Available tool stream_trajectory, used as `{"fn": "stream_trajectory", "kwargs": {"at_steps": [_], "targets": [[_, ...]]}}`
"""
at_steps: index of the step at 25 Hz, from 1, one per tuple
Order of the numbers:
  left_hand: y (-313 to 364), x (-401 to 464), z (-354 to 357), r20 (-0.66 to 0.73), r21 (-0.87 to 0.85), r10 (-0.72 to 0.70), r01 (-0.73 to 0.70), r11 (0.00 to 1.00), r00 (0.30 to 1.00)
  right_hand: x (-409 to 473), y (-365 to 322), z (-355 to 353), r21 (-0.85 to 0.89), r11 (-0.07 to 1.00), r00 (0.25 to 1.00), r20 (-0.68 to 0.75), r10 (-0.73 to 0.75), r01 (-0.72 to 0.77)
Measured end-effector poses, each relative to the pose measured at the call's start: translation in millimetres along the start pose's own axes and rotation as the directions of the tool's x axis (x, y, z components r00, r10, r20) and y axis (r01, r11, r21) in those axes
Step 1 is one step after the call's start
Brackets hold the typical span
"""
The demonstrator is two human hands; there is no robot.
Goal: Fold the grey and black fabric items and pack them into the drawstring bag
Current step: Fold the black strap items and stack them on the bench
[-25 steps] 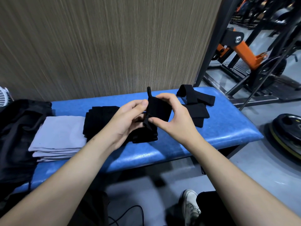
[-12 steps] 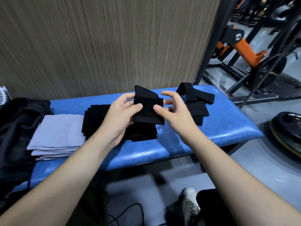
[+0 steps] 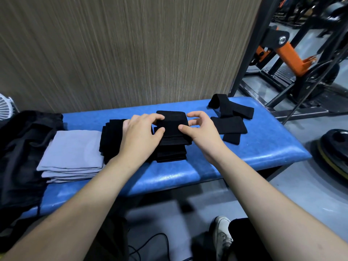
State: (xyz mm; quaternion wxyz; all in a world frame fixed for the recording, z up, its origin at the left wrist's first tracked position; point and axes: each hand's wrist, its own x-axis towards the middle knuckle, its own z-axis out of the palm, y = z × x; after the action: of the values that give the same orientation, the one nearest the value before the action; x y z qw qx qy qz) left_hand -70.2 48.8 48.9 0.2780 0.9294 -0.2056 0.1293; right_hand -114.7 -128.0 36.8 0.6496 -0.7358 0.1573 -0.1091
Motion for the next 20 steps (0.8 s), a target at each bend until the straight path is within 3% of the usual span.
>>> {"fn": "stream_trajectory", "kwargs": {"at_steps": [6, 11, 20], "targets": [[-5, 2, 9, 0.077, 0.195, 0.028, -0.043, 0.98, 0.997, 6, 10, 10, -0.268, 0.963, 0.999, 0.014, -0.029, 0.031], [-6, 3, 11, 0.112, 0.262, 0.038, -0.067, 0.963, 0.993, 9, 14, 9, -0.458, 0.885, 0.996, 0.035, -0.078, 0.086], [-9, -5, 18, 0.116, 0.297, 0.084, -0.115, 0.948, 0.99, 5, 16, 6, -0.607, 0.78, 0.986, 0.149, -0.076, 0.152]]}}
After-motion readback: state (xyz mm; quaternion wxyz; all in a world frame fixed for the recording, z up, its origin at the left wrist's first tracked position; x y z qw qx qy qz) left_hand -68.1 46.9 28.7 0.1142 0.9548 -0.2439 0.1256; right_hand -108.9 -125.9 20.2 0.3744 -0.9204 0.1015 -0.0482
